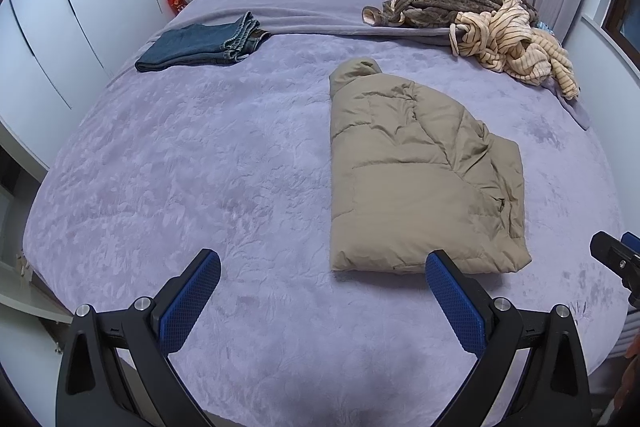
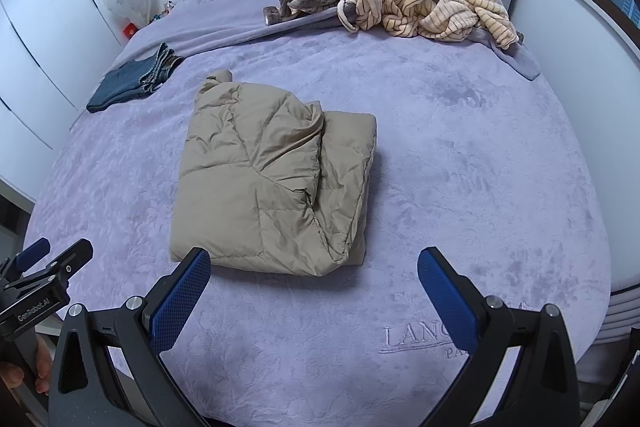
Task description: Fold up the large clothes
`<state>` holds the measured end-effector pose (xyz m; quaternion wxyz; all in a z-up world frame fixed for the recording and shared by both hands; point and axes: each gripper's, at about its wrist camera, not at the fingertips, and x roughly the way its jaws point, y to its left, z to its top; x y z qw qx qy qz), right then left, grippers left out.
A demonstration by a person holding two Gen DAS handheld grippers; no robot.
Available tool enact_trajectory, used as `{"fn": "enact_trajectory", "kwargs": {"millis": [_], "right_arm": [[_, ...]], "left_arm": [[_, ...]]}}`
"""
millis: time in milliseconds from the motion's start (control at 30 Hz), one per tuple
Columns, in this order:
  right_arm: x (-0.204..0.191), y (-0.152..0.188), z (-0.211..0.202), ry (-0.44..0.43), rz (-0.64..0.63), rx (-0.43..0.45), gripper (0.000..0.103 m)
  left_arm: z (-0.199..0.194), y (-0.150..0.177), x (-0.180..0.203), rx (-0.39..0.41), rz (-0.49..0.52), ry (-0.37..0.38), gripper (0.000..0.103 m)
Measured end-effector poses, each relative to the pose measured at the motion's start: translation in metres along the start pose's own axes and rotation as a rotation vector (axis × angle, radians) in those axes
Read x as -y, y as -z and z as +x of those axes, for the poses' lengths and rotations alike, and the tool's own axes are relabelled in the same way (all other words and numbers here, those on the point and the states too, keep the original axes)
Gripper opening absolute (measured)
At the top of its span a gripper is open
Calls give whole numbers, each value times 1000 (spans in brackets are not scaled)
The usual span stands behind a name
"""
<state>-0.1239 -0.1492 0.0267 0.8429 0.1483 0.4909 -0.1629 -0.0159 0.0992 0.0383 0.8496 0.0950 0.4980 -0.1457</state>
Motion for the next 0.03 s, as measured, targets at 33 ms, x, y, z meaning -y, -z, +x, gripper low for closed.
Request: {"fn": "enact_trajectory", "kwargs": {"millis": [33], "right_arm": [[1,0,1,1,0,-2,103]], "left_arm": [[0,0,1,-1,0,3,103]]}}
